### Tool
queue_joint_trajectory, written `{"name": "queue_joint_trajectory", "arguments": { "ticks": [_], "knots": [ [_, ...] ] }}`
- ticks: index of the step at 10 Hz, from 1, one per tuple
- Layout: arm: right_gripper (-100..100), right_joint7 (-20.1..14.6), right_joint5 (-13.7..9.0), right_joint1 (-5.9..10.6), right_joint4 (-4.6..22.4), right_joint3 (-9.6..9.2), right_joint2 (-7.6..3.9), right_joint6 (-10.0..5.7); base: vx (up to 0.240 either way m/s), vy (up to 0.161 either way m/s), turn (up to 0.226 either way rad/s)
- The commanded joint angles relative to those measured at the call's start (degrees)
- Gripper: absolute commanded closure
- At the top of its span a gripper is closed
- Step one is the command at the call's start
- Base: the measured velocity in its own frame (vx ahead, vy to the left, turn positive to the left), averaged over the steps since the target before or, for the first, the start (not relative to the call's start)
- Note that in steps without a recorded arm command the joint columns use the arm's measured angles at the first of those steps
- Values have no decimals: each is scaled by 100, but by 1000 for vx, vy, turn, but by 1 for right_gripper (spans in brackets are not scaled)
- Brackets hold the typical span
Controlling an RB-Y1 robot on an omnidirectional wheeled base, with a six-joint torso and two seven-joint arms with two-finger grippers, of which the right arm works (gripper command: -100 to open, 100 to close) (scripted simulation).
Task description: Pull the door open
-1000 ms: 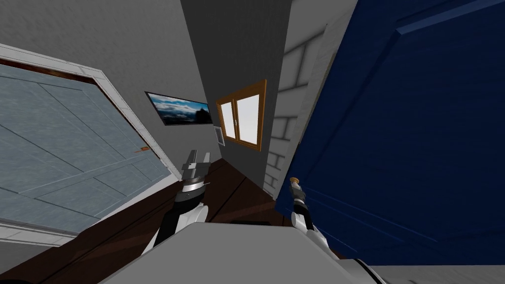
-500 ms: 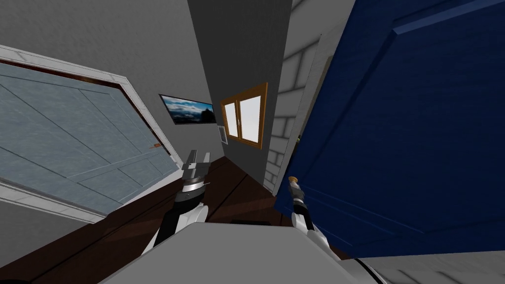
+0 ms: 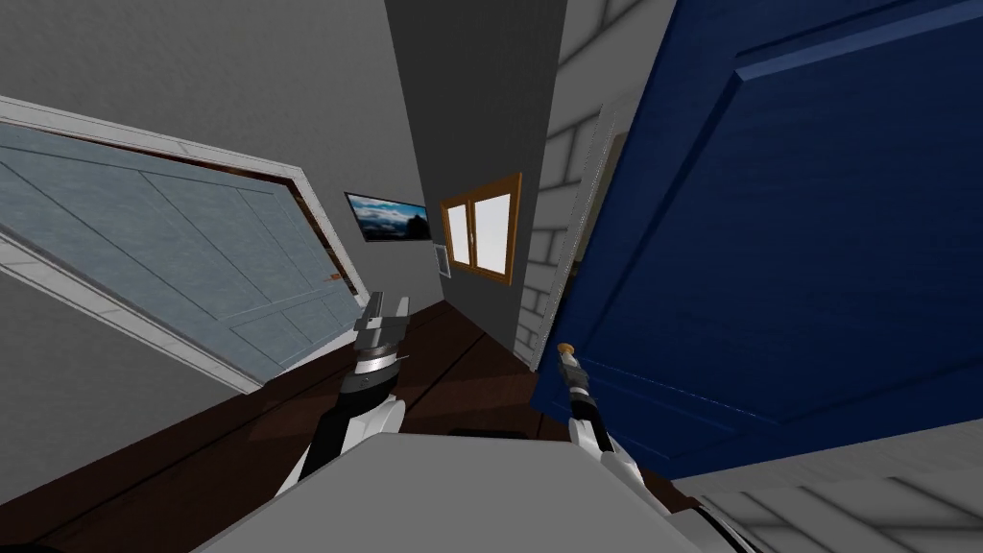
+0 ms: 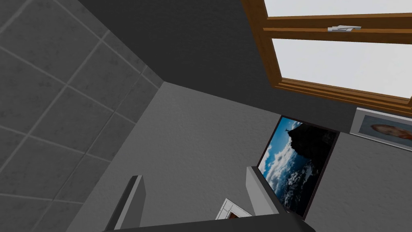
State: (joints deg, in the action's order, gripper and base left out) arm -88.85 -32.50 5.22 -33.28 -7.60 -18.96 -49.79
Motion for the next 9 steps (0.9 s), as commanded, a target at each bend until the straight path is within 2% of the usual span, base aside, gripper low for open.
{"name": "queue_joint_trajectory", "arguments": {
  "ticks": [1,2,9],
  "knots": [
    [100,0,0,0,0,0,0,0,-113,-1,28],
    [100,-131,71,-61,-43,-148,-56,-21,-202,-35,97],
    [100,-621,324,-246,-224,-668,-337,-185,-242,-27,80]
  ]
}}
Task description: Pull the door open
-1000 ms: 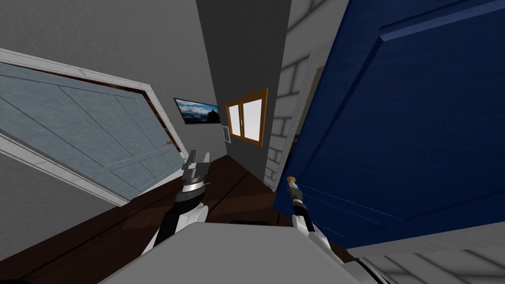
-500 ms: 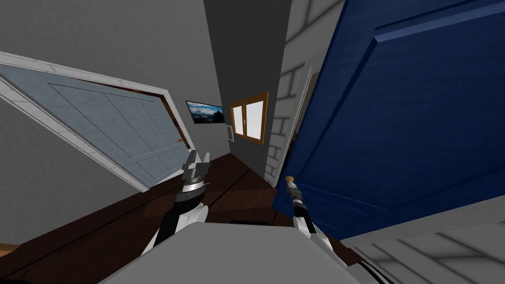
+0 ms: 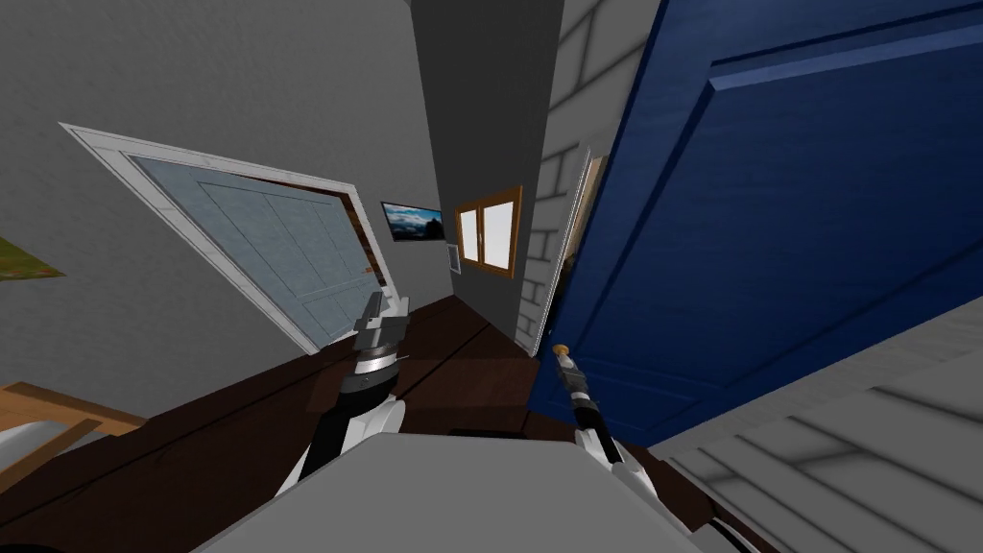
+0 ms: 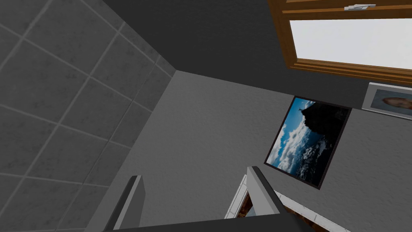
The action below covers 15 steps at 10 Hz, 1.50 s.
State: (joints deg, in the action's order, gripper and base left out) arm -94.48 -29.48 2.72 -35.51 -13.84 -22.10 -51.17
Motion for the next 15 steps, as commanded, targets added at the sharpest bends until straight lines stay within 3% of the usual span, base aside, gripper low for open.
{"name": "queue_joint_trajectory", "arguments": {
  "ticks": [1,2,7,9,10,15],
  "knots": [
    [100,0,0,0,0,0,0,0,-89,-32,29],
    [100,-149,126,-146,-153,-212,-104,-78,-123,-4,-15],
    [100,-550,462,-512,-594,-757,-439,-350,-174,-50,-27],
    [100,-672,566,-625,-730,-925,-542,-435,-164,-84,-37],
    [100,-608,536,-611,-722,-875,-506,-374,-29,-29,-60],
    [100,-819,733,-1171,-830,-1180,-811,-1055,-9,-35,39]
  ]
}}
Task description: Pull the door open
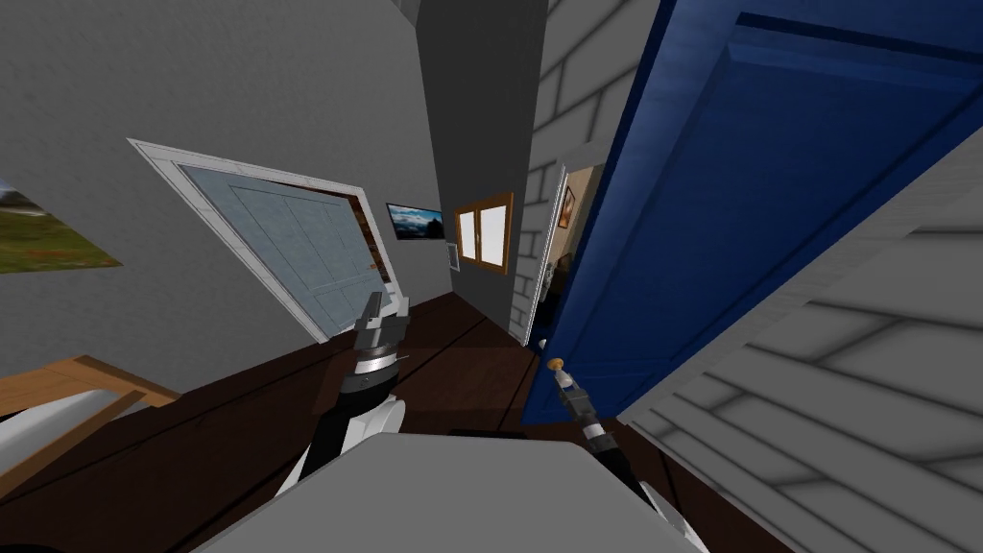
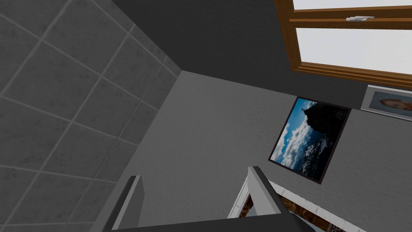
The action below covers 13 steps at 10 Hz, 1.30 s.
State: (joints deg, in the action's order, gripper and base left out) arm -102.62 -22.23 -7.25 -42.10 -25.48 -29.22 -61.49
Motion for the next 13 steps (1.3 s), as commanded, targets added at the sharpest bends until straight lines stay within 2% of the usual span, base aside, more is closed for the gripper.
{"name": "queue_joint_trajectory", "arguments": {
  "ticks": [1,3,4,7,10,11,13],
  "knots": [
    [100,-4,8,-175,-171,-16,-99,-23,-23,-19,3],
    [100,-92,86,-409,-220,-134,-239,-318,-35,-31,25],
    [100,-92,86,-409,-220,-134,-239,-319,-36,-24,11],
    [100,-211,191,-725,-287,-293,-429,-720,-57,-38,15],
    [100,-293,264,-943,-333,-403,-560,-996,-38,-18,7],
    [100,-275,240,-837,-378,-362,-541,-876,0,0,0],
    [100,-349,221,-859,-326,-366,-575,-997,-19,-59,228]
  ]
}}
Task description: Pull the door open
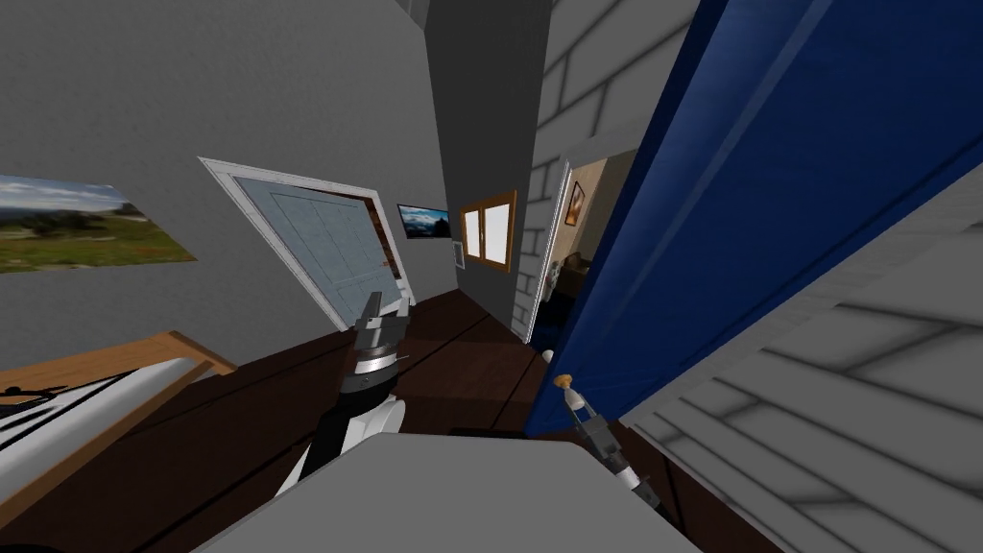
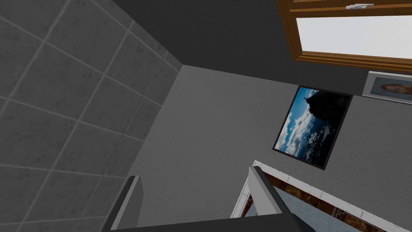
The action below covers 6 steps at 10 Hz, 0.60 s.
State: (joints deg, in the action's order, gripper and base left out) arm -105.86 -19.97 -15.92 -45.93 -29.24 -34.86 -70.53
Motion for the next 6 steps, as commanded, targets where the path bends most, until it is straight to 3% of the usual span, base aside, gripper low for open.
{"name": "queue_joint_trajectory", "arguments": {
  "ticks": [1,6],
  "knots": [
    [100,-48,-12,-5,98,11,-22,-151,-40,-80,278],
    [100,-116,-25,-136,435,21,-30,-526,-83,-48,247]
  ]
}}
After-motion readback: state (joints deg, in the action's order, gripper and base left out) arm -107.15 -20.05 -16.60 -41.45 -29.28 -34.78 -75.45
